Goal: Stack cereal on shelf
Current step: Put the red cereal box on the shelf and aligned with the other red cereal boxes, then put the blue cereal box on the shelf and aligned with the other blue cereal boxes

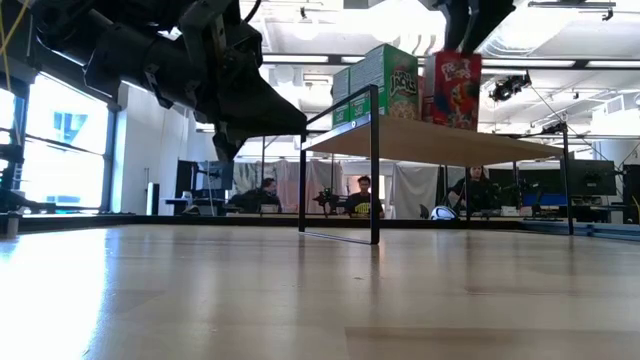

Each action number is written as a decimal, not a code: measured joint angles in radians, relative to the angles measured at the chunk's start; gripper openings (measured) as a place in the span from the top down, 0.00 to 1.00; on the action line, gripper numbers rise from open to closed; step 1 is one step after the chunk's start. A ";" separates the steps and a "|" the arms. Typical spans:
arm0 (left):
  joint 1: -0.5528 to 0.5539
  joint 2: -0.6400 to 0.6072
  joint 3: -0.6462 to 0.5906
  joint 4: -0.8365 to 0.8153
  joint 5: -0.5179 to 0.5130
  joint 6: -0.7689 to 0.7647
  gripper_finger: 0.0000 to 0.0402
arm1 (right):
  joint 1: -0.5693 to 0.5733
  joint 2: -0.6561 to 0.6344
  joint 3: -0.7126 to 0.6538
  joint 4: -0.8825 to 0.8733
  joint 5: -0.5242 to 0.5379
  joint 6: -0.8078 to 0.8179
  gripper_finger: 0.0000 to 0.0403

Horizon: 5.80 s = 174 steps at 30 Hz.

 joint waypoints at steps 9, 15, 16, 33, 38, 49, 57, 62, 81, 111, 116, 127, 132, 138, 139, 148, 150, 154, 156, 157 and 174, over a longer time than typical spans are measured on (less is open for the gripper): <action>-0.001 0.000 0.000 -0.001 0.000 -0.007 0.91 | 0.001 0.004 0.017 0.021 0.090 -0.001 0.46; -0.001 0.000 0.000 -0.001 0.005 -0.007 0.91 | 0.043 0.002 0.143 -0.055 0.090 0.121 0.47; -0.001 0.000 0.000 -0.001 0.010 -0.007 0.91 | 0.043 0.001 0.160 -0.090 0.066 0.185 0.49; 0.006 0.000 0.000 0.007 0.052 0.026 0.91 | 0.091 -0.453 -0.444 0.149 0.059 0.748 0.95; 0.005 0.000 0.000 0.008 0.052 0.025 0.91 | 0.101 -0.526 -0.609 0.333 0.136 0.847 0.99; 0.005 0.000 0.000 0.010 0.051 0.009 0.91 | 0.101 -0.547 -0.830 0.470 0.217 1.023 1.00; 0.005 0.000 0.000 0.013 0.050 0.008 0.91 | 0.077 -0.539 -0.919 0.669 0.254 1.014 1.00; 0.005 0.000 0.000 0.016 0.050 0.000 0.91 | 0.045 -0.527 -0.934 0.763 0.271 0.971 1.00; 0.005 0.000 0.000 0.022 0.050 -0.010 0.91 | 0.020 -0.584 -0.850 0.678 0.263 0.860 1.00; 0.005 0.000 0.000 0.021 0.109 -0.009 0.91 | 0.057 -0.494 -0.850 0.870 0.263 0.743 1.00; 0.010 0.000 0.001 0.021 0.164 -0.023 0.91 | 0.106 -0.549 -0.850 0.837 0.259 0.718 1.00; 0.024 0.000 0.116 -0.149 0.217 -0.016 0.91 | 0.418 -0.742 -1.156 1.184 0.310 0.757 1.00; 0.012 0.000 0.313 -0.547 0.215 0.019 0.86 | 0.494 -0.751 -1.318 1.481 0.311 0.690 1.00; -0.019 0.000 0.515 -0.910 0.220 0.015 0.85 | 0.515 -0.751 -1.404 1.631 0.311 0.673 1.00; -0.021 0.000 0.544 -0.957 0.220 0.000 0.85 | 0.515 -0.750 -1.406 1.638 0.311 0.674 1.00; -0.146 0.000 0.758 -1.430 0.209 -0.295 0.71 | 0.523 -0.750 -1.406 1.655 0.306 0.628 1.00; -0.198 -0.001 0.791 -1.534 0.188 -0.376 0.65 | 0.523 -0.750 -1.406 1.655 0.300 0.628 1.00; -0.310 -0.001 0.822 -1.678 0.183 -0.620 0.53 | 0.523 -0.750 -1.406 1.654 0.276 0.628 1.00; -0.368 -0.001 0.825 -1.711 0.211 -0.756 0.48 | 0.523 -0.750 -1.406 1.654 0.268 0.628 1.00; -0.396 -0.001 0.825 -1.726 0.225 -0.819 0.45 | 0.523 -0.750 -1.406 1.654 0.265 0.626 1.00; -0.692 0.021 0.823 -1.897 0.228 -1.450 0.30 | 0.523 -0.749 -1.406 1.653 0.259 0.613 1.00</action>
